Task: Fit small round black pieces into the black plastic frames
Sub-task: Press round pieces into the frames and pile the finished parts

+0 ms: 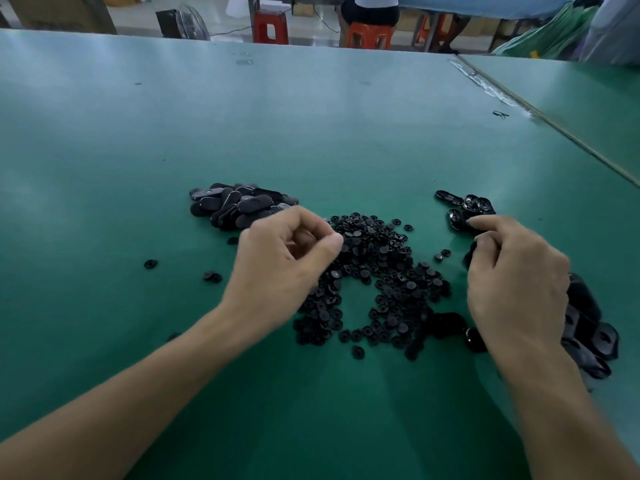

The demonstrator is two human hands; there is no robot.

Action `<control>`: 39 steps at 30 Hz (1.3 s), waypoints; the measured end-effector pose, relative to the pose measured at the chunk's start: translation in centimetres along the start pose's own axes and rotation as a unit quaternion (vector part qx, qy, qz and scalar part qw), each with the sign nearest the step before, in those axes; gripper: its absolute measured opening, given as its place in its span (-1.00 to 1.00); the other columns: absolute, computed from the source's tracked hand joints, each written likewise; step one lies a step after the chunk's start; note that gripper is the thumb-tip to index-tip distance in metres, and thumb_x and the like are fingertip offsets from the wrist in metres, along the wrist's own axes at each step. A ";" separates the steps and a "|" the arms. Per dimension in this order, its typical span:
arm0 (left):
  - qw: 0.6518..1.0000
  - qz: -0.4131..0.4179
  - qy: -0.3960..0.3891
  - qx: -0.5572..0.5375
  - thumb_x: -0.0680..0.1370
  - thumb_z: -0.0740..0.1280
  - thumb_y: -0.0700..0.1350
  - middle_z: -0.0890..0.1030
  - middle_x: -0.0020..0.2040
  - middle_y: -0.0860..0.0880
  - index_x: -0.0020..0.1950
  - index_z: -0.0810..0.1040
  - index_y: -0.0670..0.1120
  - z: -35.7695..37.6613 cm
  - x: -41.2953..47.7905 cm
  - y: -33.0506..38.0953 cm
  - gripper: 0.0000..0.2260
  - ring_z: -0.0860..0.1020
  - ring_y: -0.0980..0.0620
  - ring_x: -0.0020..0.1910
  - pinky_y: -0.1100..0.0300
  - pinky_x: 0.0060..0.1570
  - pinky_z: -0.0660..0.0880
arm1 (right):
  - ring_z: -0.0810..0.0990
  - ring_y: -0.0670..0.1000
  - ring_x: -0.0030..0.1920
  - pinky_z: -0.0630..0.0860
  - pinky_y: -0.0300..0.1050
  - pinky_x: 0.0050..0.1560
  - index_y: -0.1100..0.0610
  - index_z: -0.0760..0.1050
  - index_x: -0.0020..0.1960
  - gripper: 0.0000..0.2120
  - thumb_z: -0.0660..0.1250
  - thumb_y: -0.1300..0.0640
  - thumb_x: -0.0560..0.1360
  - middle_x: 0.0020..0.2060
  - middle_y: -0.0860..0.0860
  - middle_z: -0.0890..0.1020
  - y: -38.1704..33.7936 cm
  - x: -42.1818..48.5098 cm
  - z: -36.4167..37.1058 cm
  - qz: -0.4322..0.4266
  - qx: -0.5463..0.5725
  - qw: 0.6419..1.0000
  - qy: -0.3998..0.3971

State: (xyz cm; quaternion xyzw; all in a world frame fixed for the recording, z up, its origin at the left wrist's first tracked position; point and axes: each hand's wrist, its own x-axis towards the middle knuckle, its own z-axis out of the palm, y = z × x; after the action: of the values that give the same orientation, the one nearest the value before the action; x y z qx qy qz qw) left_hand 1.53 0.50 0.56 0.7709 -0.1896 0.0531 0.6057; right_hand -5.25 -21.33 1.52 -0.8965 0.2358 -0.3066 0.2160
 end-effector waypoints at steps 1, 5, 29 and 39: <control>1.000 -0.010 -0.011 -0.018 0.53 0.47 -0.14 0.58 -0.40 0.05 -0.18 0.61 -0.02 0.3 -0.4 -0.1 -0.89 0.54 0.09 -0.50 0.26 -0.52 0.46 | 0.59 0.17 -0.07 0.45 -0.07 -0.03 0.04 0.58 0.25 -0.73 0.19 0.21 0.64 -0.08 0.11 0.66 -0.1 0.0 0.0 -0.013 0.009 1.000 0.005; 0.997 -0.031 -0.033 -0.063 0.55 0.45 -0.19 0.60 -0.36 0.02 -0.13 0.60 -0.05 0.7 -1.2 -0.6 -0.91 0.62 0.01 -0.45 0.22 -0.54 0.50 | 0.62 -0.04 -0.20 0.50 -0.24 -0.04 0.04 0.57 0.22 -0.78 0.25 0.22 0.64 -0.19 -0.09 0.64 -1.2 -0.4 0.2 -0.060 0.100 0.993 0.017; 0.987 -0.007 -0.063 -0.144 0.51 0.46 -0.32 0.70 -0.18 -0.04 0.00 0.64 -0.03 0.5 -1.0 -0.7 -0.80 0.69 -0.04 -0.21 0.19 -0.29 0.63 | 0.69 -0.13 -0.15 0.58 -0.27 -0.06 -0.02 0.66 -0.08 -0.86 0.48 0.23 0.50 -0.21 -0.14 0.72 -4.2 -3.2 2.4 -0.040 0.370 0.903 -0.214; 0.987 0.007 -0.042 -0.155 0.51 0.46 -0.28 0.67 -0.18 -0.06 0.12 0.59 0.02 0.8 -0.9 -0.7 -0.73 0.68 0.05 -0.21 0.26 -0.26 0.59 | 0.67 -0.17 -0.23 0.59 -0.27 -0.13 -0.02 0.67 -0.08 -0.89 0.45 0.18 0.52 -0.30 -0.17 0.70 -3.8 -3.3 2.1 -0.059 0.278 0.942 -0.180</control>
State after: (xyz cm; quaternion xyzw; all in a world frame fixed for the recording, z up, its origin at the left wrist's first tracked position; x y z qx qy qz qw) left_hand 0.86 0.12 -0.57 0.6679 -0.2258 -0.0050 0.7092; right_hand -5.09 -16.00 0.58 -0.8532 0.0454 -0.2059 0.4770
